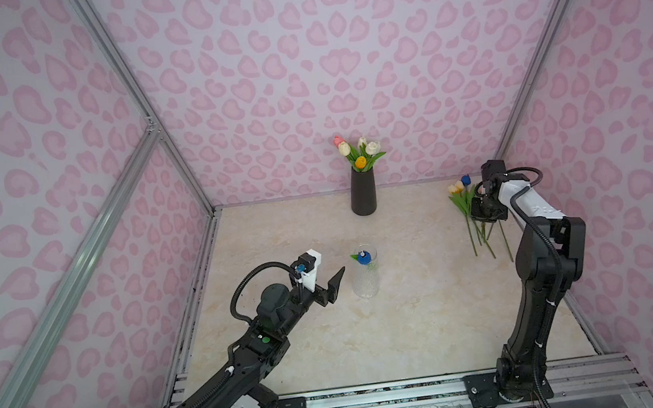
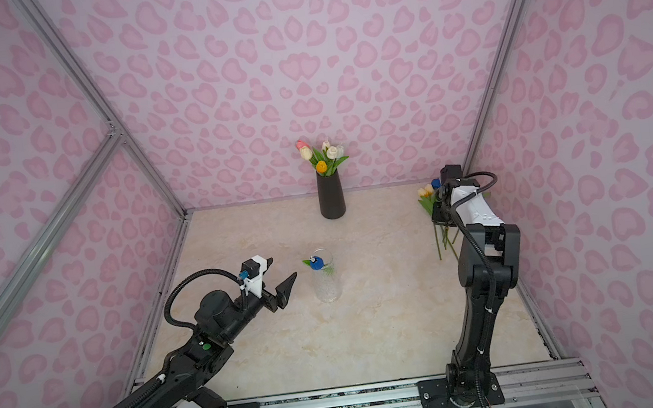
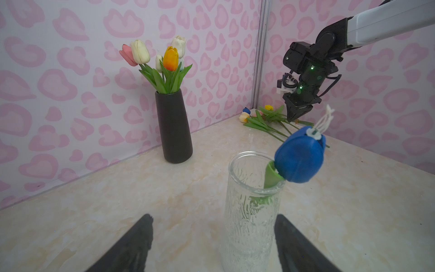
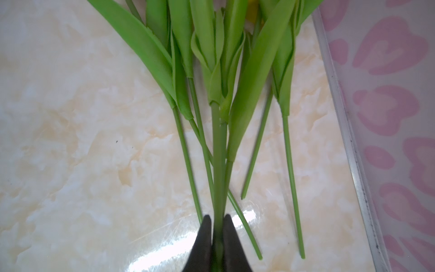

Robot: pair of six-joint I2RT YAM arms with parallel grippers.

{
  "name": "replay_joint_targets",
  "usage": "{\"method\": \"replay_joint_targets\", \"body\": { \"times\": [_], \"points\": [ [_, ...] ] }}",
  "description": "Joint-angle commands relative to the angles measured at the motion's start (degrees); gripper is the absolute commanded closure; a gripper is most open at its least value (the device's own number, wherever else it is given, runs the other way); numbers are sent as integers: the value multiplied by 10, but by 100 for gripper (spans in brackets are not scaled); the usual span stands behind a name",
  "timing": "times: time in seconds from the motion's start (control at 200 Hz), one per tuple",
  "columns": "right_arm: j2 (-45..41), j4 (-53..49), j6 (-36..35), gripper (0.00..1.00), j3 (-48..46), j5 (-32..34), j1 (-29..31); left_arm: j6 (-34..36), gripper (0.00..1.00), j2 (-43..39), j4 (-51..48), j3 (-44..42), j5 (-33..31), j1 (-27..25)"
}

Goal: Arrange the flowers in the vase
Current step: 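Lower the right gripper and grasp the rubber-banded tulip bundle stems, then lift the pink and yellow tulip bundle upright with the right gripper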

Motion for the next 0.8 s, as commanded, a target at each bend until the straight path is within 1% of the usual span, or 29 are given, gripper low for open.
{"method": "replay_joint_targets", "body": {
  "times": [0.0, 0.115, 0.235, 0.375, 0.55, 0.68, 0.795],
  "points": [
    [-36, 26, 14, 90, -34, 7, 9, 3, 18, -4, 10, 2, 2, 0],
    [-81, 47, 19, 92, -63, 3, 15, 8, 18, -4, 6, 2, 1, 0],
    [-114, 51, 22, 94, -72, 10, 20, 7, 18, -3, 10, 6, 1, 0],
    [-129, 68, 27, 98, -88, 6, 15, 12, 18, 7, 8, 16, 4, 0],
    [-142, 80, 22, 100, -89, 4, 14, 9, 18, 4, 11, 16, 2, 0],
    [-173, 96, 20, 100, -90, -11, 15, 14, 18, 2, 8, 17, -9, 0],
    [-215, 121, 8, 100, -94, -41, 18, 14, 18, -10, 17, 14, -17, 0]
  ]
}}
